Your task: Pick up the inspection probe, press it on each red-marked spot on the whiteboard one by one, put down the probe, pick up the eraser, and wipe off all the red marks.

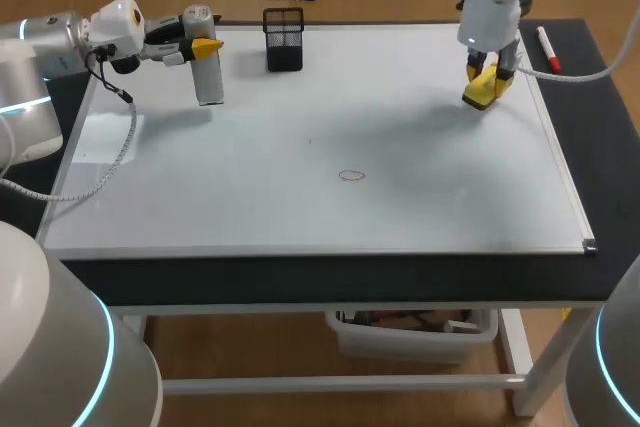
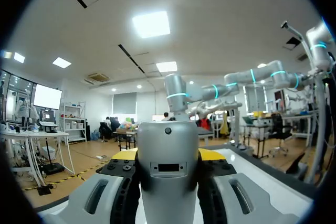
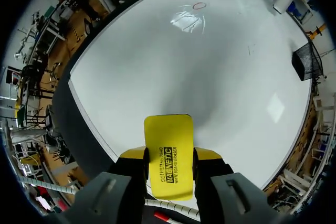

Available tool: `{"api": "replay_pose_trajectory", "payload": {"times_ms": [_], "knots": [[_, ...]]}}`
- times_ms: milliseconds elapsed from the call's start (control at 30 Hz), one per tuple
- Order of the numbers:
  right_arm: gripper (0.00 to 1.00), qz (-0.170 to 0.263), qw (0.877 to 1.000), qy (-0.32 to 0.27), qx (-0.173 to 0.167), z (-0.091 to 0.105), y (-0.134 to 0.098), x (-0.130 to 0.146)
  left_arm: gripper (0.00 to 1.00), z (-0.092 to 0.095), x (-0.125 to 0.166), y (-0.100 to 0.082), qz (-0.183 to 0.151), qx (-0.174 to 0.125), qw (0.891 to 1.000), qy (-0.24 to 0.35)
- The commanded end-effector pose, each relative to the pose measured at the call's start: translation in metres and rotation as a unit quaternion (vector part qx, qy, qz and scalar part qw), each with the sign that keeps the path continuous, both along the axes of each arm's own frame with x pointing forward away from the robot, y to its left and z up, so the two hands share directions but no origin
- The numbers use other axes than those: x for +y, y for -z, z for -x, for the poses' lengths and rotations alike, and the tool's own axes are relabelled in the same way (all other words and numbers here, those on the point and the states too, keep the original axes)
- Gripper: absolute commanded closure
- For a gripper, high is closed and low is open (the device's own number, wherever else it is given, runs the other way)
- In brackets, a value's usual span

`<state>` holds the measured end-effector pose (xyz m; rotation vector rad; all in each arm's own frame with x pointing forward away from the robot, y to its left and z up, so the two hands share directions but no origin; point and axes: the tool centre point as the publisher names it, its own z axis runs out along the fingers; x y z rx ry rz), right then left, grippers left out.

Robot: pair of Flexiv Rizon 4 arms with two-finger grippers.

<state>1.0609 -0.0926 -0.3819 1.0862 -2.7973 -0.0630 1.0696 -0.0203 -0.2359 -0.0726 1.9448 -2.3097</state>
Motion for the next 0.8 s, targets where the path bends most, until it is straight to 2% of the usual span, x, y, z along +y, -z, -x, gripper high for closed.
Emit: {"api": "replay_pose_trajectory", "payload": {"times_ms": [33, 733, 800], "knots": [[1.00, 0.000, 1.000, 0.001, 0.001, -0.0015, -0.0024, -0.0046, 1.00, 0.0012, -0.0003, -0.0011, 0.000, 0.000, 1.000, -0.002], [1.00, -0.002, 1.000, 0.002, 0.000, -0.0015, -0.0028, -0.0054, 1.00, 0.0012, -0.0003, -0.0011, 0.000, 0.000, 1.000, -0.002], [1.00, -0.002, 1.000, 0.002, 0.000, -0.0015, -0.0028, -0.0054, 1.00, 0.0077, -0.0087, -0.0001, -0.005, -0.002, 1.000, 0.012]]}}
